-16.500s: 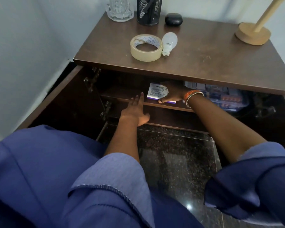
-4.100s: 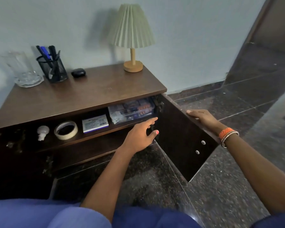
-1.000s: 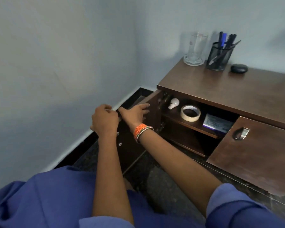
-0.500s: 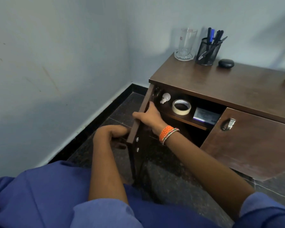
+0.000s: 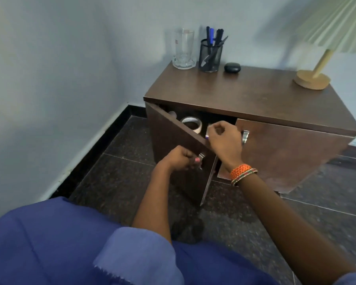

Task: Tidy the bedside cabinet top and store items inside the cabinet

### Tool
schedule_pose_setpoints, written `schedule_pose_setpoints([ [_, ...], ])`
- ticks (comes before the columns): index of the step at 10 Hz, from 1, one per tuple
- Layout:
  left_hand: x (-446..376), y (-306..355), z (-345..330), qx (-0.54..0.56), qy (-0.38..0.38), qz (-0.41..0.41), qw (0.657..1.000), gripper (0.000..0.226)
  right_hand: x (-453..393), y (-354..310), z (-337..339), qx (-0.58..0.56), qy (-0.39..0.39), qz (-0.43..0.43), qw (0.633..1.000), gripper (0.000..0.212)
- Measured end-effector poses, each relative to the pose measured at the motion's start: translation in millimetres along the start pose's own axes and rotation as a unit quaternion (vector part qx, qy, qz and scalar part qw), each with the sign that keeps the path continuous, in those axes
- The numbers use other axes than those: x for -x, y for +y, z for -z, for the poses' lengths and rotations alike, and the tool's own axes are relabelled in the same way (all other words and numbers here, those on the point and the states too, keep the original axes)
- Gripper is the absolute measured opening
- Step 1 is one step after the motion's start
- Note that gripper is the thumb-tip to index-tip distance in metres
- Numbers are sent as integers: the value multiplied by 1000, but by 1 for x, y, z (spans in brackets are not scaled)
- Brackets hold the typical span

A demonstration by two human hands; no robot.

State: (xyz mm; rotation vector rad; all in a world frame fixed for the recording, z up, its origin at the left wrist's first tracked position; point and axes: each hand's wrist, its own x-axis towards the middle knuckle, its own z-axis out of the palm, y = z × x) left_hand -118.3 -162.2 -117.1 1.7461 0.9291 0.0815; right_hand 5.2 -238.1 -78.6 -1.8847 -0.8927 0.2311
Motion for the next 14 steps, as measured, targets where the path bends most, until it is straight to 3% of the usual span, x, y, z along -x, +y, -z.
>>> schedule_pose_setpoints([
  [1,-23,12,-22,-5,69,-22,997,15,1,39,22,-35,73,-76,994,10],
  [3,-57,28,-51,14,197,-14,980,15,1,112,34,-12,71,-201,977,17],
  [5,-76,50,-64,12,276,31,961,22,-25,115,24,-19,94,-179,979,18],
  [9,-100,59,-69,65,330,61,940,25,-37,118,16,17,113,-124,986,16],
  [12,-89,68,-69,40,352,42,934,20,-34,115,17,19,139,-99,985,17],
  [14,-71,77,-71,-48,393,-37,917,15,-29,91,30,29,184,-61,981,20],
])
